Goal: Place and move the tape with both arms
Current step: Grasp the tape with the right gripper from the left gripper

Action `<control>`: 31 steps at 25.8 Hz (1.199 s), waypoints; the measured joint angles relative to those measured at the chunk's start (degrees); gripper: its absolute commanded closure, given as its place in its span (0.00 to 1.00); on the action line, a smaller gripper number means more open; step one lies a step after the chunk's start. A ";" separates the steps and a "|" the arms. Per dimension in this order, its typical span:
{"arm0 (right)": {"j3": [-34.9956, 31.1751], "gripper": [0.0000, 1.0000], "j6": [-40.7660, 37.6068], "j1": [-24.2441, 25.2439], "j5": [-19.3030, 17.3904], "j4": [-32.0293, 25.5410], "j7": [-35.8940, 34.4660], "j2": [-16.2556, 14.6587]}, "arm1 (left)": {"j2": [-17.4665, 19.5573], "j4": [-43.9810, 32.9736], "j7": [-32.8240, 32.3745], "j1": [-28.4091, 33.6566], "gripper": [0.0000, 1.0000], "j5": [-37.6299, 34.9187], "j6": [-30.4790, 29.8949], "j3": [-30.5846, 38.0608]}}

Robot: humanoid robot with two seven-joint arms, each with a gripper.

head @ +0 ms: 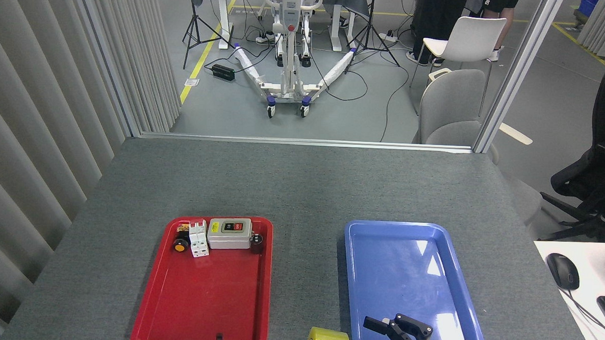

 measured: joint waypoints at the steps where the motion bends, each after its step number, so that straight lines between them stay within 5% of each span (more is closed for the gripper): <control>1: 0.23 0.14 0.01 -0.35 0.02 0.12 0.76 0.85 | -0.01 0.00 -0.14 -0.02 1.00 0.16 -0.03 0.02; 11: 1.21 0.31 -0.22 -1.87 0.17 0.71 3.39 5.97 | 0.20 0.21 -0.47 -0.55 1.00 0.97 -0.11 0.35; 16: 1.25 0.53 -0.24 -2.55 0.21 1.52 4.75 7.69 | 0.41 0.23 -0.48 -0.85 1.00 1.82 -0.11 0.59; 31: 1.61 0.69 -0.37 -3.72 0.22 3.29 5.22 9.92 | 1.33 0.77 -0.27 -0.24 1.00 2.00 -1.61 1.59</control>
